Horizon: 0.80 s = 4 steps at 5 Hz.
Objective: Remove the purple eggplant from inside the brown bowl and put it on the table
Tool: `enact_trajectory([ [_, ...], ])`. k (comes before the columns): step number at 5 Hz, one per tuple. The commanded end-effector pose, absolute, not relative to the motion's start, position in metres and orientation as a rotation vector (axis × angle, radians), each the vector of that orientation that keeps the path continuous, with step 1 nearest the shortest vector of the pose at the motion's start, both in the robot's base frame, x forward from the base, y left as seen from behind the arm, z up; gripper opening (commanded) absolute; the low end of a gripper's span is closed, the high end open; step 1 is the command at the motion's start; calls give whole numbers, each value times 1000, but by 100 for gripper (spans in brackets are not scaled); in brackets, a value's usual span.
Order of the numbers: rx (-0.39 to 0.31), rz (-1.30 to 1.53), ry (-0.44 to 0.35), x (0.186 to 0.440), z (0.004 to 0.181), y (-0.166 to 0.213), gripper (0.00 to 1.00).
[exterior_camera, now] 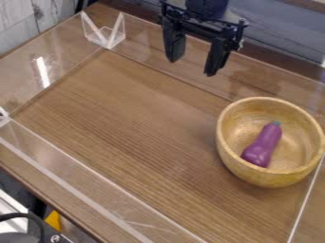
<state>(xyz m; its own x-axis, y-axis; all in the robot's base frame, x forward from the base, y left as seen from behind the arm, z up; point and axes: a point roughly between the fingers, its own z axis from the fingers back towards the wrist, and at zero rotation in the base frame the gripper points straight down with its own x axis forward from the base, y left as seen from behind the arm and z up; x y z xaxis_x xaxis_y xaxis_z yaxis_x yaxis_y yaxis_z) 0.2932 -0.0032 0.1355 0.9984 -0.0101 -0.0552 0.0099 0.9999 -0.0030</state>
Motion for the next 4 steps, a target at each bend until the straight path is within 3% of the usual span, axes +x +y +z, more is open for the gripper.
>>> enact_trajectory([
  [1,-7,-37,69,297,141,4,100],
  [4,-37,-41,70,307,112,-16,100],
])
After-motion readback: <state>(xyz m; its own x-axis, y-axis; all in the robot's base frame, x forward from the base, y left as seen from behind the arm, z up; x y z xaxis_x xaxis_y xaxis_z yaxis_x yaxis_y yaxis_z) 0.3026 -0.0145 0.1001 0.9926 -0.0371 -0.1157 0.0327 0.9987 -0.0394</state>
